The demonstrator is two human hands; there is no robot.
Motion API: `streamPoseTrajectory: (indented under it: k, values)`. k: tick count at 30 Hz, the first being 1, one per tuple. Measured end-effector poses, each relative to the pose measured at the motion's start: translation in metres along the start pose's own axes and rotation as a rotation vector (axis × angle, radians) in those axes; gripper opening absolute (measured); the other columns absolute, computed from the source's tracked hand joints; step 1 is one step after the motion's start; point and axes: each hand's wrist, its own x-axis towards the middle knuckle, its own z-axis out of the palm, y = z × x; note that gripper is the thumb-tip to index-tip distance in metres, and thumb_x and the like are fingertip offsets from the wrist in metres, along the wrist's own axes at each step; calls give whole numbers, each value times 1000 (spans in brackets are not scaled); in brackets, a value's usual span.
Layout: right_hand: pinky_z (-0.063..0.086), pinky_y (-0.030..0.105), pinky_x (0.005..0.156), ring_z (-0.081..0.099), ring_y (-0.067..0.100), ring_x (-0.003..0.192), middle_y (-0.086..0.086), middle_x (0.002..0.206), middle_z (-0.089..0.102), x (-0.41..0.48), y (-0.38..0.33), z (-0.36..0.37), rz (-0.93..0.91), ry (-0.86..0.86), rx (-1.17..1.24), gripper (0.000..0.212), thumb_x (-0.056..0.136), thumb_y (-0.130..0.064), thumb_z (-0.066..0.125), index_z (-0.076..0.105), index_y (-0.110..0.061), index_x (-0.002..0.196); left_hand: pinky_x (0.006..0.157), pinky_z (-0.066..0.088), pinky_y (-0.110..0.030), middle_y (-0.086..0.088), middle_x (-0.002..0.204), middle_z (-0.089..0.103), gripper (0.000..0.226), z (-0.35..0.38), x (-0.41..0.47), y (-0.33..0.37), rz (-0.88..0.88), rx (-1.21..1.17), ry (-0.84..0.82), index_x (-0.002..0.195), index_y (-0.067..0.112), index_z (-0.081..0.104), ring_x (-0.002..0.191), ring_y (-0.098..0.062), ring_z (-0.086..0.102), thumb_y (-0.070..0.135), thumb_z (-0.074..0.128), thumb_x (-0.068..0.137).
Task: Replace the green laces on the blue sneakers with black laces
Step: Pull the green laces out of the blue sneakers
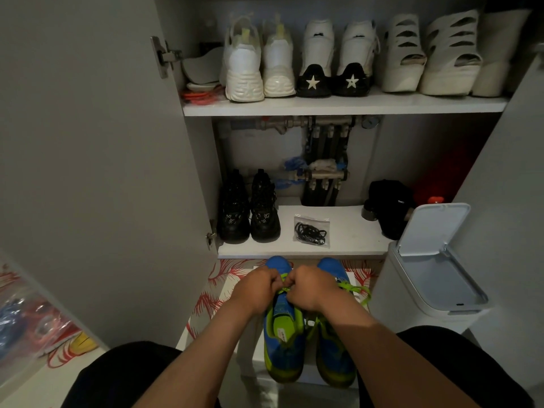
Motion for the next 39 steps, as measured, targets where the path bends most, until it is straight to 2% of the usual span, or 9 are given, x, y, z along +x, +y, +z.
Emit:
streamPoseTrajectory:
  k: [5,8,13,17,21,26,31,37,39]
  values:
    - [53,33,89,63,22,109,-4,121,67,1,3,3,23,18,24,32,81,-25,65,71,-32,112,66,46,-36,-12,72,54,26,-5,7,1,-405,-564,147,71,13,50,68,-22,53,7,40,94]
    - [55,33,84,64,23,101,-3,112,69,2,2,6,35,48,-6,24,80,-26,65,73,-27,103,67,47,-38,-17,73,54,28,-6,10,2,-434,-658,118,72,11,52,67,-24,54,11,39,97]
    - [48,28,69,67,24,90,-1,94,71,3,-2,16,22,204,-84,15,88,-30,59,72,-23,90,69,43,-33,-4,82,58,21,-8,5,1,-253,-394,125,84,17,53,80,-22,55,19,41,101]
    - [48,32,69,67,28,90,5,95,70,6,-7,20,5,256,-119,19,94,-26,53,70,-18,89,90,48,-35,-2,120,55,36,-15,-1,4,-24,-13,106,133,24,55,109,-21,55,21,48,98]
    - [45,30,66,67,29,86,6,93,70,7,-6,21,7,250,-96,21,94,-26,52,70,-17,86,82,52,-34,-4,114,66,27,-20,-2,12,44,277,26,115,25,70,103,-23,62,30,55,94]
    - [44,26,62,67,25,82,1,85,71,6,-5,21,42,231,-49,18,85,-21,56,72,-18,80,71,44,-31,-5,106,57,11,-23,-5,14,-106,214,112,94,18,63,98,-25,61,15,53,92]
    - [47,25,63,67,21,82,-3,85,72,6,-2,20,66,200,11,12,80,-22,62,74,-21,80,77,46,-35,-13,111,55,14,-33,-3,5,-347,-141,343,89,13,55,95,-31,58,2,46,91]
    - [50,29,65,67,25,82,1,85,71,7,-5,21,41,197,-30,19,86,-23,55,72,-19,80,89,50,-37,-1,135,51,46,-26,-6,8,-100,21,249,139,25,51,112,-25,59,11,50,94]
    - [49,31,66,67,26,84,3,88,70,7,-5,22,23,194,-42,18,87,-24,54,70,-18,81,90,50,-36,-1,130,59,43,-24,-6,13,18,24,112,134,30,56,113,-25,59,16,52,94]
